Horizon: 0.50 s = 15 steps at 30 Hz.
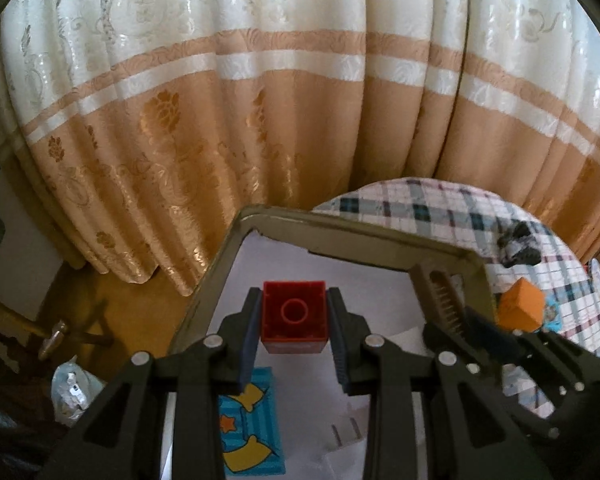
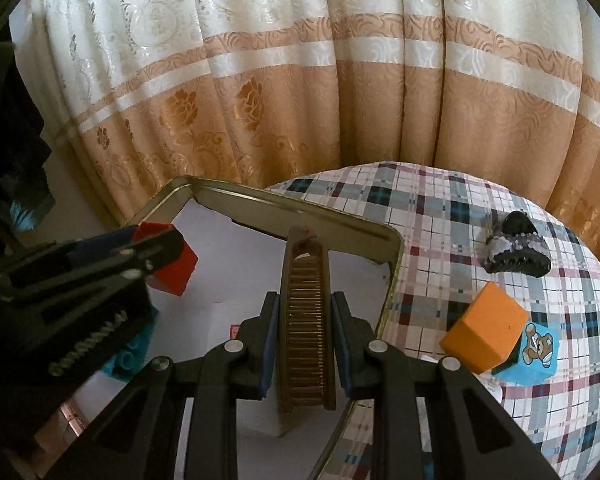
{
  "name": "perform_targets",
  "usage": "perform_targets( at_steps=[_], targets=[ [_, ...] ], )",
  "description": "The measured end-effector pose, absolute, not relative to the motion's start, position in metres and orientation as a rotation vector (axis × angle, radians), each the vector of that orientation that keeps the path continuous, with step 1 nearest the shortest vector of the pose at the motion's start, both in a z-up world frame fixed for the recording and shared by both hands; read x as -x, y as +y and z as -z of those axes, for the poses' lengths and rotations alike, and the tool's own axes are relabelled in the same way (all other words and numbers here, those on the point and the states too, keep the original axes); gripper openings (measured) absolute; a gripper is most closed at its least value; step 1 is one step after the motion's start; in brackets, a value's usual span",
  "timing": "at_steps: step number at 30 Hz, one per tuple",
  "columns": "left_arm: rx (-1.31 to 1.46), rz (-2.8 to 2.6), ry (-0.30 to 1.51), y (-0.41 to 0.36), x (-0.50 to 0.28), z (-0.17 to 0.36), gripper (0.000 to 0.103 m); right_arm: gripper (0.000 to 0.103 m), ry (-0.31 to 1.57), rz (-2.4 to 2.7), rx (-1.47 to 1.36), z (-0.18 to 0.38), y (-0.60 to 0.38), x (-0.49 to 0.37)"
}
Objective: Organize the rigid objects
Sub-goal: 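Carry the red block with the left gripper while the right carries the comb into the tray, releasing both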
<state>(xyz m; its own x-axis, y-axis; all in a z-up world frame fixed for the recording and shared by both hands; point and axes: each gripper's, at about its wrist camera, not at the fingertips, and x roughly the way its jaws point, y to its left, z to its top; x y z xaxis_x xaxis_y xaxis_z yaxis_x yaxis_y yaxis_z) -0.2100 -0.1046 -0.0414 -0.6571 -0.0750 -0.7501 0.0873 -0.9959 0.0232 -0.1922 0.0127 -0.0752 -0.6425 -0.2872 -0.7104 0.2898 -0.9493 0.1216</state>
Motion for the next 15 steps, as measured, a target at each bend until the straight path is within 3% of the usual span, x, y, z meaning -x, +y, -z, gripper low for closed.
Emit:
perform_targets(
  at_steps=[2, 3, 4, 5, 6, 8, 9, 11, 15],
  targets=[
    [-1.264, 2.768, 0.027, -0.106, 0.212, 0.043, 0.031, 0.028, 0.005, 2.573, -1.109, 0.075, 0.012, 0.193],
    [-1.262, 2.762, 0.03, -0.108, 0.212, 0.043, 0.039, 0.028, 0.0, 2.558, -1.106, 0.075, 0.011, 0.194],
    [-1.262, 2.756, 0.033, -0.109, 0.212, 0.042, 0.048, 0.03, -0.012, 2.537, -1.107, 0.075, 0.011, 0.194],
    [-1.259, 2.762, 0.043, -0.109, 0.211, 0.041, 0.071, 0.035, -0.037, 2.515, -1.111, 0.075, 0.012, 0.194],
    [-1.241, 2.779, 0.056, -0.109, 0.208, 0.036, 0.088, 0.042, -0.055, 2.509, -1.112, 0.074, 0.014, 0.194],
    [-1.172, 2.82, 0.046, -0.107, 0.201, 0.025, 0.1, 0.058, -0.111, 2.505, -1.088, 0.066, 0.021, 0.189],
    [-1.122, 2.838, 0.019, -0.104, 0.196, 0.019, 0.102, 0.069, -0.13, 2.515, -1.058, 0.061, 0.024, 0.185],
    [-1.033, 2.865, -0.03, -0.099, 0.185, 0.006, 0.103, 0.077, -0.137, 2.567, -0.971, 0.046, 0.033, 0.172],
    [-0.978, 2.817, -0.038, -0.103, 0.17, -0.008, 0.103, 0.078, -0.124, 2.654, -0.889, 0.03, 0.047, 0.15]
  ],
)
